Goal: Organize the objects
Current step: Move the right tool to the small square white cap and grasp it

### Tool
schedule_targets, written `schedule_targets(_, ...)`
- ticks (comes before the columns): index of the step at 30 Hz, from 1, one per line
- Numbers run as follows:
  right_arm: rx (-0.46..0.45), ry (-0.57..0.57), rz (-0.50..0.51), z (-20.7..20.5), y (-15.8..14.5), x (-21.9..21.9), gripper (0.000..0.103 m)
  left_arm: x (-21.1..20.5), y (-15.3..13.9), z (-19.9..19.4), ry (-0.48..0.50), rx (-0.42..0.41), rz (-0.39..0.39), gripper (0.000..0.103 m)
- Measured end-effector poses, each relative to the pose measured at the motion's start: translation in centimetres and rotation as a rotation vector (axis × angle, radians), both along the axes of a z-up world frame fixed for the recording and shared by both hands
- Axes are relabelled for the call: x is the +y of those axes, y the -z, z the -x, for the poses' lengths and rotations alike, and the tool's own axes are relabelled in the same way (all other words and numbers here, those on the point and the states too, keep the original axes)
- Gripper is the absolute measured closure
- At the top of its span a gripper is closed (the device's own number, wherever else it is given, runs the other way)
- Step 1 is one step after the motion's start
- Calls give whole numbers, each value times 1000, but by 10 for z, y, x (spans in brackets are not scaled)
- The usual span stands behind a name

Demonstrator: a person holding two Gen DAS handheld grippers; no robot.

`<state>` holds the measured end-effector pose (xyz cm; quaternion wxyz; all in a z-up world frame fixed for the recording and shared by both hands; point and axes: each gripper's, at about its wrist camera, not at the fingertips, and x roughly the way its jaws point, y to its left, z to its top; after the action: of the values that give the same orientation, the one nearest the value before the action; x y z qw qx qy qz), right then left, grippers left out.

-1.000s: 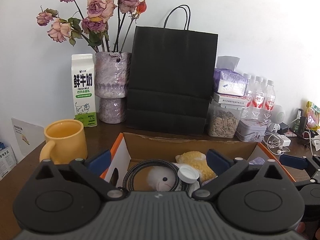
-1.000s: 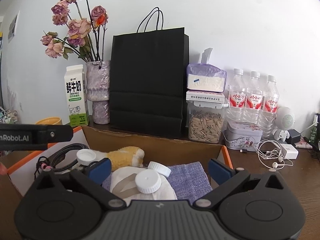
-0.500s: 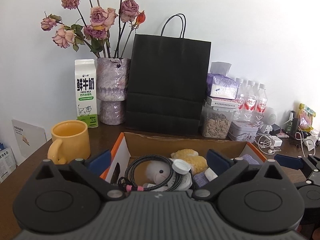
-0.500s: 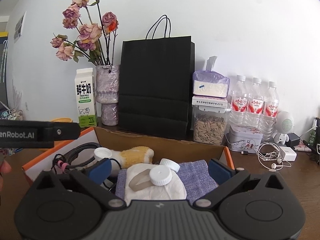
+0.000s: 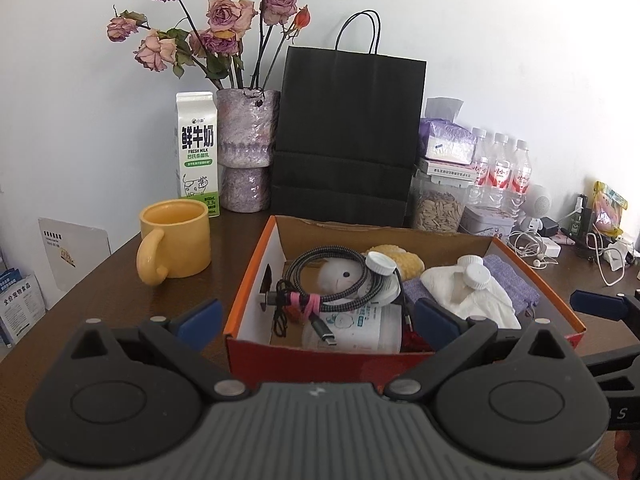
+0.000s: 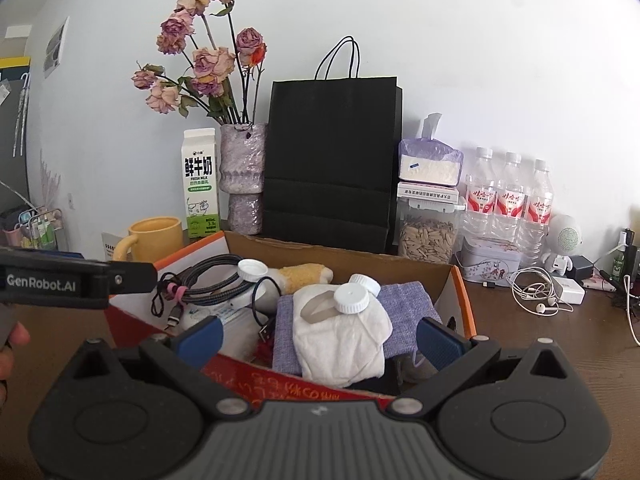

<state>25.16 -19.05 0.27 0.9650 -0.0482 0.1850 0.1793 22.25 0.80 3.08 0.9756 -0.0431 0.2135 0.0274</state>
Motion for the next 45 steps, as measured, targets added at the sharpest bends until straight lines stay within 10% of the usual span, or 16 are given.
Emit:
schedule_targets(31, 310, -10, 51, 12, 66, 19, 5, 14, 47, 35, 24, 170, -48, 0)
schedule_targets(45, 258, -72, 39, 10, 61, 35, 77, 11, 52, 28, 25, 183, -42, 0)
